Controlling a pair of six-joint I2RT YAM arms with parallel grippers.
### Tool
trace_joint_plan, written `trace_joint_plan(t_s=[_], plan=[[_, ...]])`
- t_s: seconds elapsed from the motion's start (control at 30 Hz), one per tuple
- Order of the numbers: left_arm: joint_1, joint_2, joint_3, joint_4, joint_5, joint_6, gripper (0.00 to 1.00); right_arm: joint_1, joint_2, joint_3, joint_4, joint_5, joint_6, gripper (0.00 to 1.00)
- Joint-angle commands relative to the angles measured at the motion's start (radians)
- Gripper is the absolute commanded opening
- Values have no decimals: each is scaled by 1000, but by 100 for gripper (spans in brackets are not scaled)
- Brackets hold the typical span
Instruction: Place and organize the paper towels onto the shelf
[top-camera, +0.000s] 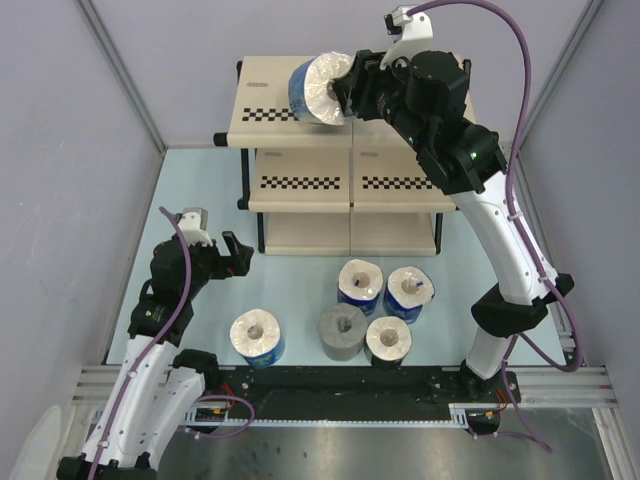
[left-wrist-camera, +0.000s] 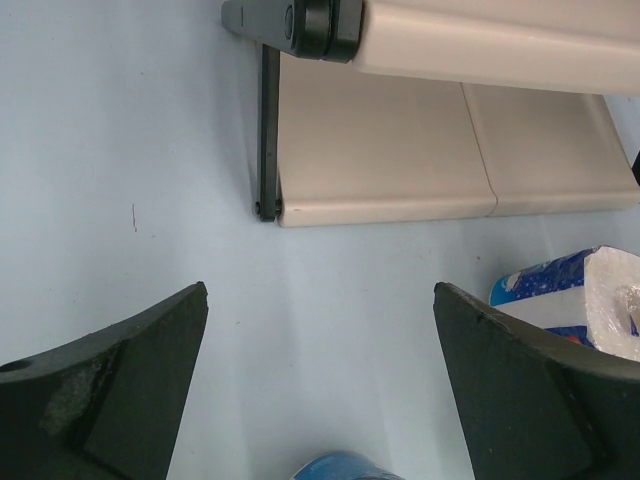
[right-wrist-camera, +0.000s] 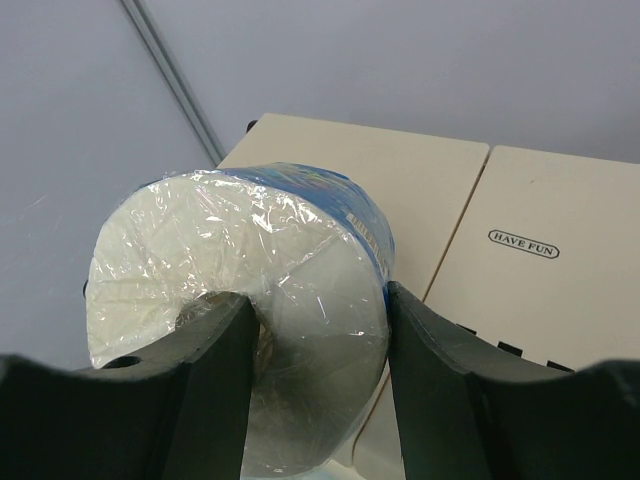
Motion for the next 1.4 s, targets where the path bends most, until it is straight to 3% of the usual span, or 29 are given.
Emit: trace_joint_plan(t_s=[0.0, 0.27, 0.87, 1.37], plan=[[-3, -4, 0, 18, 0, 12, 100, 9, -54, 7, 72, 81, -17, 17], [-5, -2, 0, 18, 3, 12, 100, -36, -166, -59, 94, 184, -73, 16], [-5, 4, 0, 17, 1, 12, 100, -154, -166, -144, 45, 81, -10, 22], [-5, 12, 0, 17, 1, 12, 100, -169, -145, -135, 88, 72, -14, 76]])
